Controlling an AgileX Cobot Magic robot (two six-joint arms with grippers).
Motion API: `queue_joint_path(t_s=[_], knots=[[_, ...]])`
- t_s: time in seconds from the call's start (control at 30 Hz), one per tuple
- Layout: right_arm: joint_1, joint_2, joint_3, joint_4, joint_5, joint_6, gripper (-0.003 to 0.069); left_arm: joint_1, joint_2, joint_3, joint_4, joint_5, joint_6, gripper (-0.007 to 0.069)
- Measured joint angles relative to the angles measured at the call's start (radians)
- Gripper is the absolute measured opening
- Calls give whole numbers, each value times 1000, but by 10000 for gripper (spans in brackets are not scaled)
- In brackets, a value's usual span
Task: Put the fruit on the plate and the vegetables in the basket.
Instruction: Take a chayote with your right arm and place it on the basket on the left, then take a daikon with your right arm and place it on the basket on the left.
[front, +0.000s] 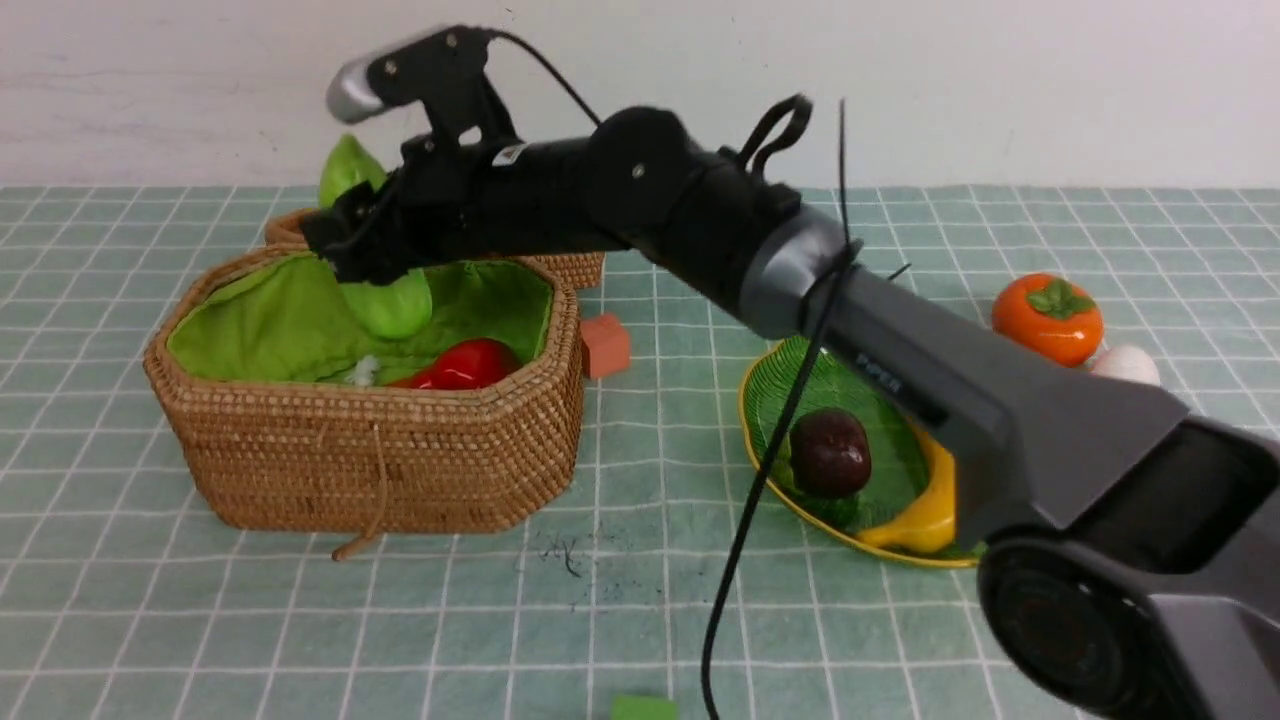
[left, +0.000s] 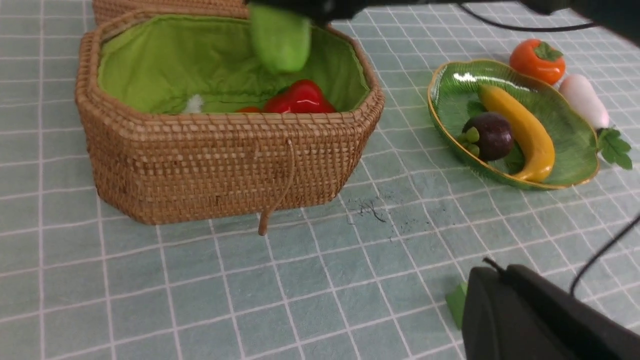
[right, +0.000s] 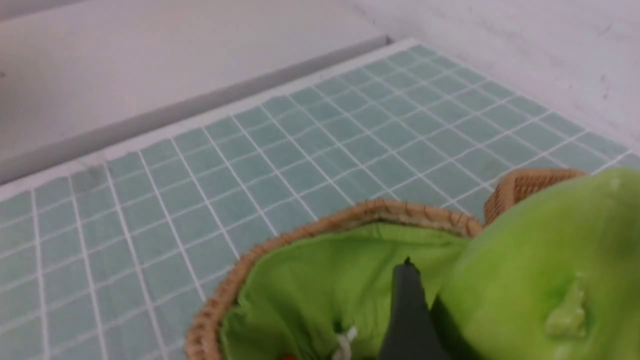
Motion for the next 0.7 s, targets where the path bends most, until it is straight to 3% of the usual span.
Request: queue_joint_path(t_s=[0.1, 0.33, 0.43, 0.57, 0.7], knots=[[0, 22, -11, -51, 18, 0, 432, 0, 0, 0, -4, 0, 20, -10], [0, -25, -22, -157, 183, 9, 647, 0, 0, 0, -26, 3, 30, -10], [-1, -60, -23, -217, 257, 56, 674, 0, 0, 0, -31, 1, 30, -10], [-13, -153, -24, -357, 420, 242, 625, 0, 0, 0, -35, -16, 30, -10], [-31, -280, -25, -562, 708, 536, 389, 0, 0, 0, -35, -47, 55, -10]])
